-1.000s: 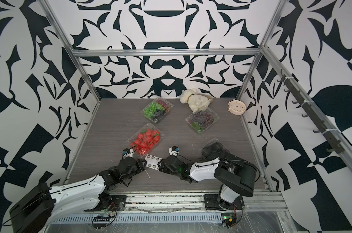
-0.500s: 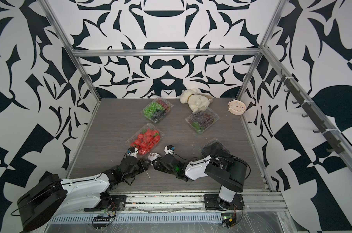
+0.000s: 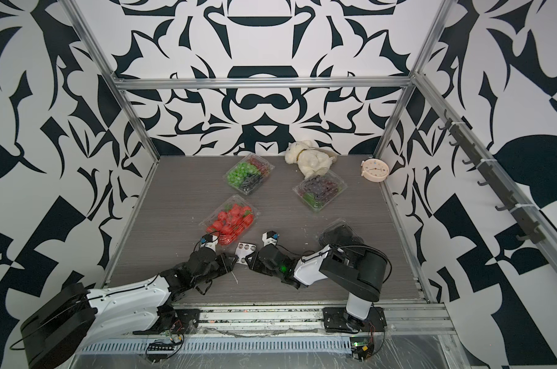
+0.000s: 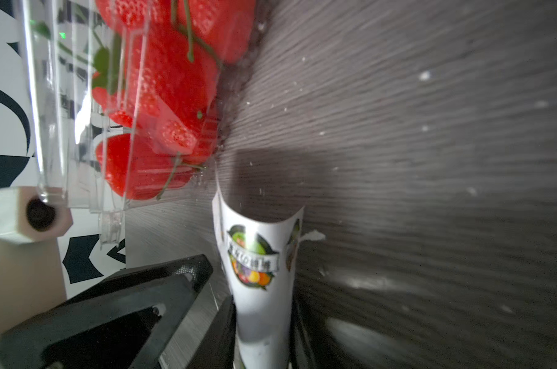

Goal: Label fruit boxes
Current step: Pick up the label sticker from the center of the board.

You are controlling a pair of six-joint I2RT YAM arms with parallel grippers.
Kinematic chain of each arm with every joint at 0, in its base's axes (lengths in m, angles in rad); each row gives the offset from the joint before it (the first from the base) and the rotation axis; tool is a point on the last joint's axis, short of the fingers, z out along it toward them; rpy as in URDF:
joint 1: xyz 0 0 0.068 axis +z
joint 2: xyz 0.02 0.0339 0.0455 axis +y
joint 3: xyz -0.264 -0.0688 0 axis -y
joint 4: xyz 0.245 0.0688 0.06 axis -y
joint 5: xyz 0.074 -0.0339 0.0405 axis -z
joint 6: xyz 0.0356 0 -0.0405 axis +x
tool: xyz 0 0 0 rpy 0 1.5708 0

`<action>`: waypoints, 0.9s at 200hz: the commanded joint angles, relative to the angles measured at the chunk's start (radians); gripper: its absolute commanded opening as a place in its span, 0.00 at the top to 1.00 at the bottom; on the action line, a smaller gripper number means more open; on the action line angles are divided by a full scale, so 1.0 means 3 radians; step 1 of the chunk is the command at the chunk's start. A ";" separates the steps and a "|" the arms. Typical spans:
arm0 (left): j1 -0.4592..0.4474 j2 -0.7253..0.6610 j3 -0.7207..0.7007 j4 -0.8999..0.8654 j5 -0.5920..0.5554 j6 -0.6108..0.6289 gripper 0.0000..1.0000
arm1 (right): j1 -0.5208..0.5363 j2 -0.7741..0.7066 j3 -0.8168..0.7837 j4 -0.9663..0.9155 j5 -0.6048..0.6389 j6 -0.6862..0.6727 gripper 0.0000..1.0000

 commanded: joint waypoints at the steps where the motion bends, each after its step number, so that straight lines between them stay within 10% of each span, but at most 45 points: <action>1: 0.0002 -0.0305 0.0175 -0.0441 0.0011 0.0046 0.52 | -0.0016 -0.0235 -0.0141 0.0022 0.0063 -0.0053 0.73; 70: 0.0009 -0.1054 0.0692 -0.0629 -0.0099 0.0217 0.43 | -0.0293 -0.1583 -0.0307 -0.0380 0.0137 -0.0523 0.73; 180: 0.0166 0.0326 0.1462 0.1306 0.0579 0.0067 0.44 | -0.0693 -0.2422 -0.0093 0.0016 0.0178 -0.0862 0.70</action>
